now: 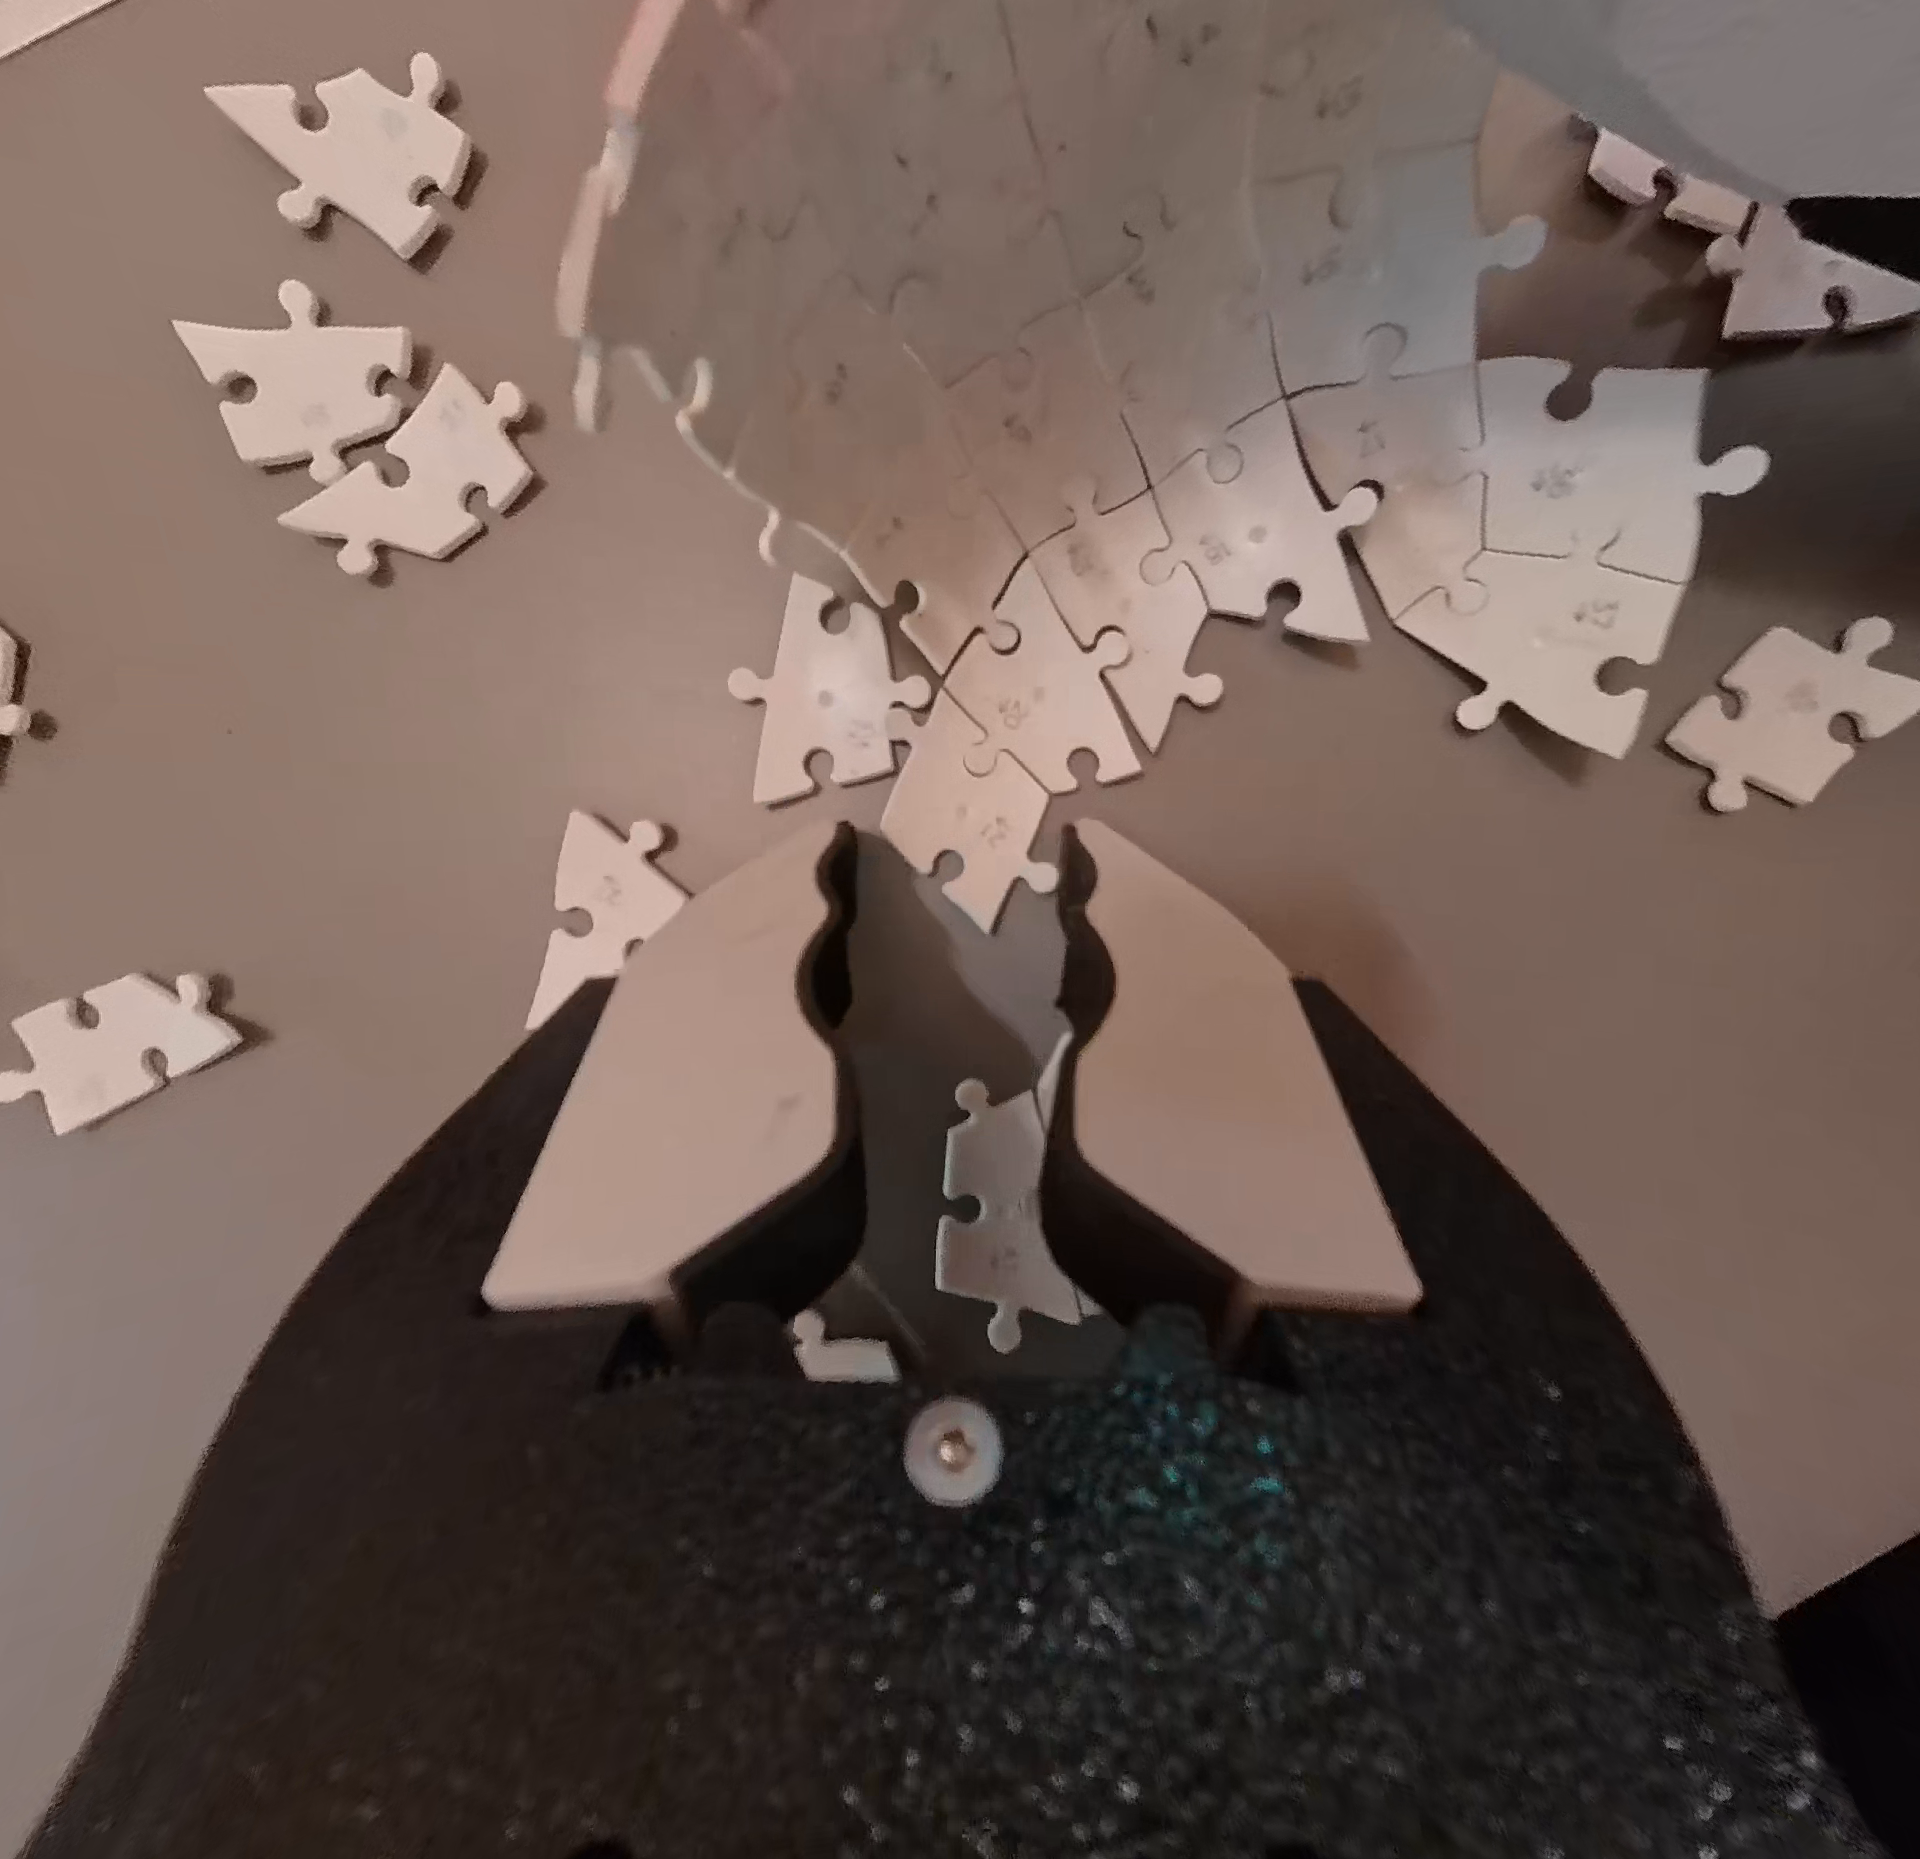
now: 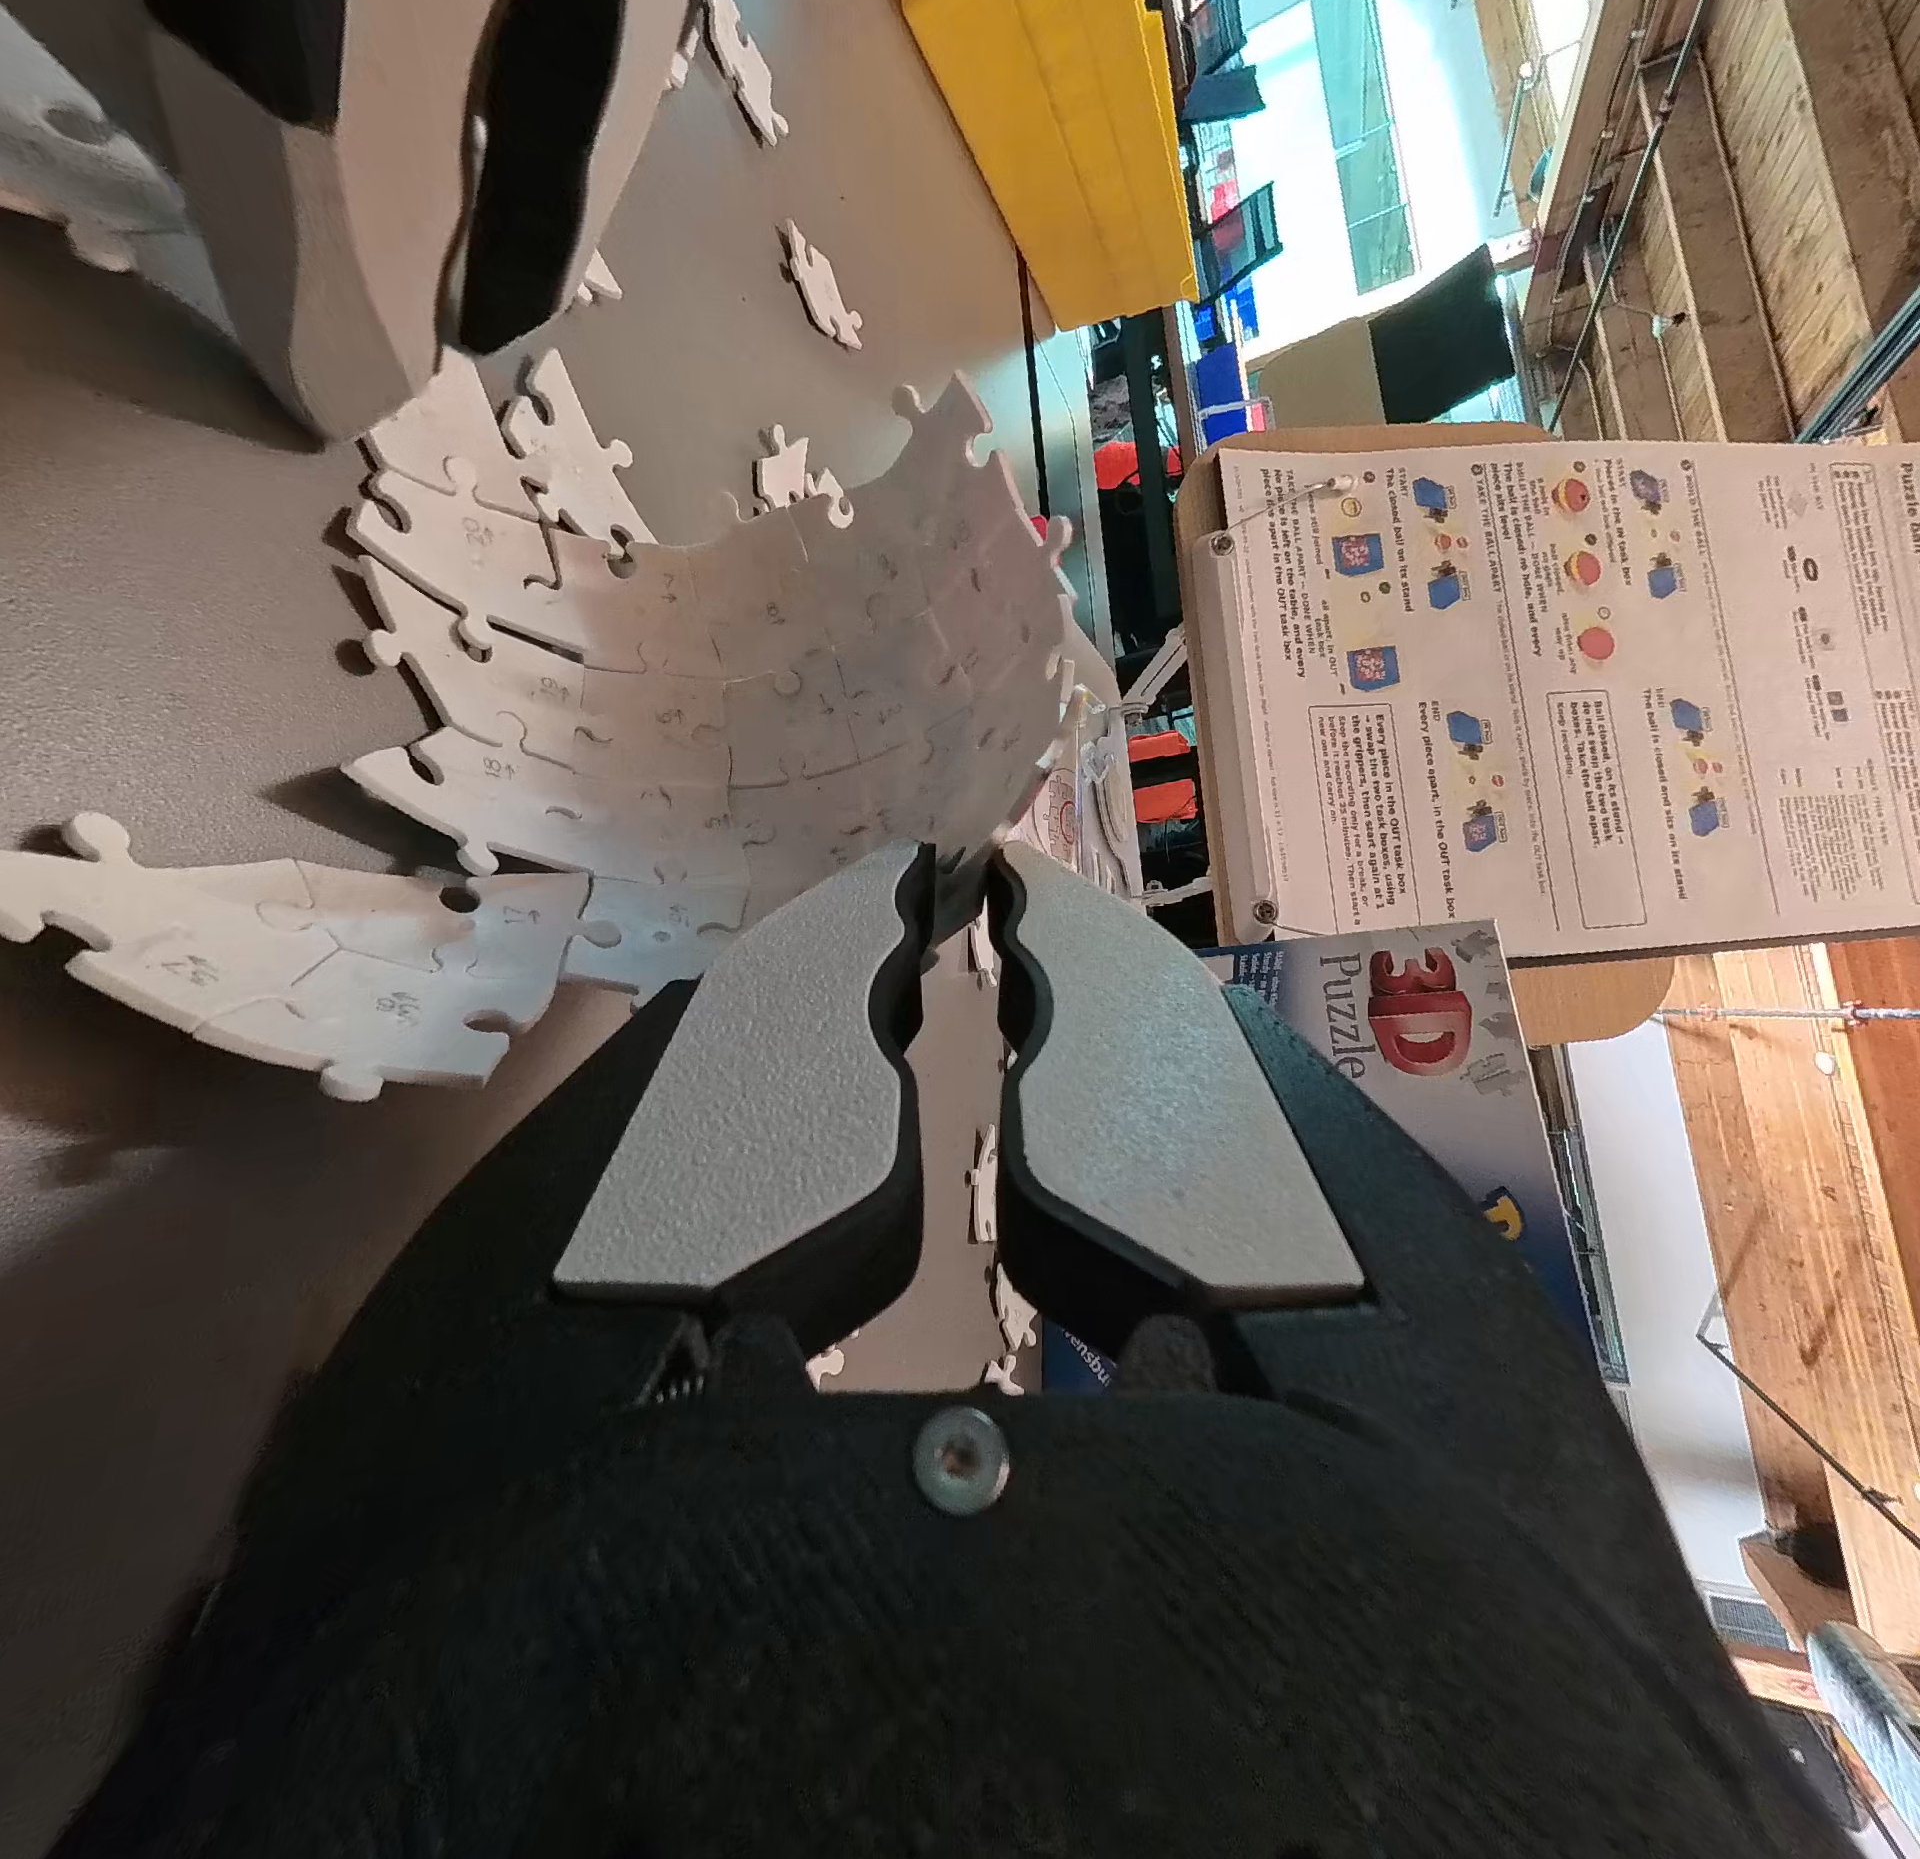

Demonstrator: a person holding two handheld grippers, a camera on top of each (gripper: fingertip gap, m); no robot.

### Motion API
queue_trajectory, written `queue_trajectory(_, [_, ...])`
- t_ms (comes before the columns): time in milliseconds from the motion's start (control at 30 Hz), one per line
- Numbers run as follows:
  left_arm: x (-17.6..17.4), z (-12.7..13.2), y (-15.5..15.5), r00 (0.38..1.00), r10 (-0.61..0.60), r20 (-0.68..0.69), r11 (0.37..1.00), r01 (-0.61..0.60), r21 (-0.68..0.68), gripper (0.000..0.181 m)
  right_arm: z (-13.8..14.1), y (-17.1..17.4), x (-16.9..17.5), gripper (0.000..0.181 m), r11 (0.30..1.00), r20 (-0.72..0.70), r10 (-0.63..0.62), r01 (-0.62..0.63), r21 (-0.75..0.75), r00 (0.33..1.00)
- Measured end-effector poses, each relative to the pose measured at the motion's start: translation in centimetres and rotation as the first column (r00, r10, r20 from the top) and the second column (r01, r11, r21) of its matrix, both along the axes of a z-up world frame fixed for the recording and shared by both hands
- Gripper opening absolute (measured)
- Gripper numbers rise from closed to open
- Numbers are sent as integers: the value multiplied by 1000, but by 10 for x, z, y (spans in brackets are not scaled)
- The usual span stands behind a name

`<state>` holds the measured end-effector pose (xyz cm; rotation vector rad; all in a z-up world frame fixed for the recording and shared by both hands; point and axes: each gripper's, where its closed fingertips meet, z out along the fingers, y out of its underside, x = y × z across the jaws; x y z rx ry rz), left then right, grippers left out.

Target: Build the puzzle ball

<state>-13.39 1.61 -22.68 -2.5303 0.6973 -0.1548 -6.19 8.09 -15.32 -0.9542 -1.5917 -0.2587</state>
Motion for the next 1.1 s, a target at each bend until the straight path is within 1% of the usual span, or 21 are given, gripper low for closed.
queue_trajectory(100, [0,1,-5,1000,-17,-10,1000,17,-20,45,0,0,1,9,1000,1,-1,1,0,1000])
queue_trajectory(167, [0,7,-4,999,-28,-18,1000,28,-2,45,0,0,1,9,1000,1,-1,1,0,1000])
queue_trajectory(200, [2,13,-1,999,-46,-15,998,47,37,39,0,0,1,9,1000,1,-2,2,0,1000])
queue_trajectory(300, [18,31,11,983,-184,-13,964,183,193,3,0,0,1,9,1000,-1,-1,1,0,1000])
queue_trajectory(333, [20,32,13,974,-223,-40,950,227,215,0,0,0,1,9,1000,0,-1,1,1,1000])
queue_trajectory(400, [19,24,14,957,-273,-98,939,287,191,0,1,0,1,9,1000,1,-1,1,2,1000])
queue_trajectory(500, [22,16,16,944,-310,-112,928,326,179,0,1,0,1,9,1000,3,-1,1,4,1000])
queue_trajectory(633, [23,10,18,934,-327,-141,920,349,178,0,1,0,0,9,1000,2,-1,1,5,1000])
queue_trajectory(800, [30,10,20,924,-347,-159,905,375,203,0,1,0,1,9,1000,-2,-1,1,2,1000])
queue_trajectory(900, [33,5,20,913,-367,-178,898,398,187,0,1,0,0,9,1000,-6,1,-1,1,1000])
queue_trajectory(967, [32,4,21,910,-366,-195,896,401,191,0,1,0,1,9,1000,-7,0,0,-1,1000])
queue_trajectory(1100, [33,3,21,915,-358,-184,901,391,191,0,1,0,0,9,1000,-15,1,-1,-5,1000])
